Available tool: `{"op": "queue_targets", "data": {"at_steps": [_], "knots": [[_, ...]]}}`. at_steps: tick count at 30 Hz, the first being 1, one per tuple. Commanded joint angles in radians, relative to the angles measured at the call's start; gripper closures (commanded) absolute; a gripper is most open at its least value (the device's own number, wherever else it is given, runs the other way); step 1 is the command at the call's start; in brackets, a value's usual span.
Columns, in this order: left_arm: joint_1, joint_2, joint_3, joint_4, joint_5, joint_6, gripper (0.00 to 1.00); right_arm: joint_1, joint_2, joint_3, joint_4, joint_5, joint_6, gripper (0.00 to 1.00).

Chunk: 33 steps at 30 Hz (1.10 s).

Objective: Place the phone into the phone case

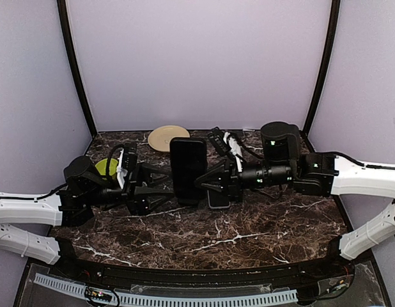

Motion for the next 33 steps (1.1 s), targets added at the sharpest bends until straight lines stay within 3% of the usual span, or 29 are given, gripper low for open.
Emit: {"op": "queue_targets", "data": {"at_steps": [1, 13, 21, 33], "knots": [[-0.004, -0.021, 0.029, -0.019, -0.053, 0.031, 0.33, -0.035, -0.060, 0.018, -0.039, 0.065, -0.002, 1.00], [-0.004, -0.012, 0.044, -0.064, -0.082, 0.049, 0.30, -0.364, 0.075, 0.136, -0.579, 0.125, 0.104, 1.00], [-0.004, -0.008, 0.048, -0.079, -0.066, 0.063, 0.22, -0.519, 0.247, 0.194, -0.685, 0.072, 0.106, 1.00], [-0.004, 0.000, 0.059, -0.099, -0.049, 0.075, 0.17, -0.578, 0.415, 0.264, -0.734, 0.039, 0.069, 1.00]]}}
